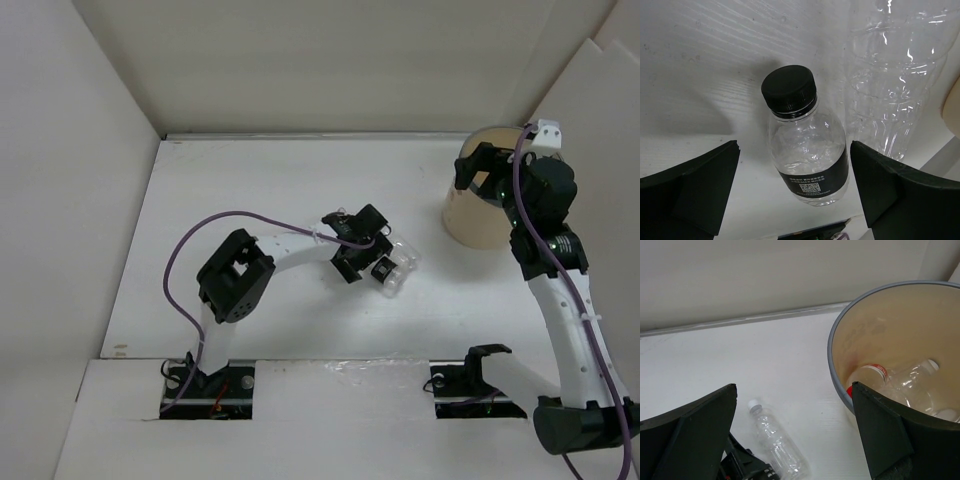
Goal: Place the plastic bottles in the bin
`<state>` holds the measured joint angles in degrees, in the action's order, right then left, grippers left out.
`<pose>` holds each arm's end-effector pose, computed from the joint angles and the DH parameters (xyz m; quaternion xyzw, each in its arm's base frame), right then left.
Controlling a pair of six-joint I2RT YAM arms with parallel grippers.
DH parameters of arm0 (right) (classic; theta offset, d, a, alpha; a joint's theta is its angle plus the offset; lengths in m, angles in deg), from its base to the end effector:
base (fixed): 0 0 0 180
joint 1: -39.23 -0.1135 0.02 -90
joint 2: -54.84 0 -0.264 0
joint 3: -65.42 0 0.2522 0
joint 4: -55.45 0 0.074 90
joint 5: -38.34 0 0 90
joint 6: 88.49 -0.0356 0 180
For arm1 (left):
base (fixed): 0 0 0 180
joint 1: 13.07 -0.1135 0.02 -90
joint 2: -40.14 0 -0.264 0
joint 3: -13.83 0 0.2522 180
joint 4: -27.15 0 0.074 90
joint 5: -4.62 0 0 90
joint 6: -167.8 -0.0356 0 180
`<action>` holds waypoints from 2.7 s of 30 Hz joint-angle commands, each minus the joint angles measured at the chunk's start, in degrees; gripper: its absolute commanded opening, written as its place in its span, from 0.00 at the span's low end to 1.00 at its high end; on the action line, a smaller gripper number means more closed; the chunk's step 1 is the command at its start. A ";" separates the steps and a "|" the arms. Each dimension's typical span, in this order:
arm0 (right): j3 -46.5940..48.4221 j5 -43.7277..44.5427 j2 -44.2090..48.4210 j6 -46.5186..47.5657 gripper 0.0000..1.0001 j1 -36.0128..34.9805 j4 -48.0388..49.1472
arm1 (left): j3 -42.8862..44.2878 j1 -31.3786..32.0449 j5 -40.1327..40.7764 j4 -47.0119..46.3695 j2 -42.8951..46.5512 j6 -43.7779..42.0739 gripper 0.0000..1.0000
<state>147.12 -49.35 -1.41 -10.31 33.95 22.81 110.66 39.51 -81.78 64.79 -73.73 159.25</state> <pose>0.2090 0.0179 0.4277 0.0561 0.7479 0.0834 0.6561 0.2638 -0.3412 0.1916 -0.2466 0.9200 -0.2675 0.1460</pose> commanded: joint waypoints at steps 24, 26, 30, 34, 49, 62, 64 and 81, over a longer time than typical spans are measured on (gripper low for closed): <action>-1.76 -28.79 0.27 5.39 1.00 -5.78 5.42 | -10.39 -0.28 21.75 6.36 22.07 -0.74 0.16; -1.76 -35.06 -2.18 5.40 1.00 -7.46 7.26 | -8.46 -2.03 25.39 1.65 25.26 -6.80 0.16; -4.04 -39.31 -5.88 3.65 1.00 -13.08 14.72 | -6.35 -3.27 25.50 -10.48 30.89 -26.40 0.12; -3.96 -34.66 -9.05 4.34 1.00 -19.15 17.64 | -2.84 -4.59 18.58 -16.49 32.04 -37.40 0.10; -0.09 -27.54 -17.05 6.54 0.82 -26.45 20.10 | -0.27 -5.12 3.96 -22.74 32.56 -44.62 0.20; 1.32 -14.54 -12.66 8.21 0.22 -16.45 13.70 | -2.47 -6.79 18.80 -20.37 37.31 -36.89 1.00; 2.80 -12.77 -12.05 8.21 0.22 -10.56 11.59 | -1.69 -8.01 19.34 -19.23 36.00 -36.37 1.00; 12.38 11.84 -11.77 3.38 1.00 10.55 -3.88 | 6.57 -8.02 11.35 -12.28 15.17 -33.91 1.00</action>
<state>156.01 -44.46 -12.75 -5.26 44.16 21.79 113.39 31.47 -68.41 49.99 -57.58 123.67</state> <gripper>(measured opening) 0.998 0.997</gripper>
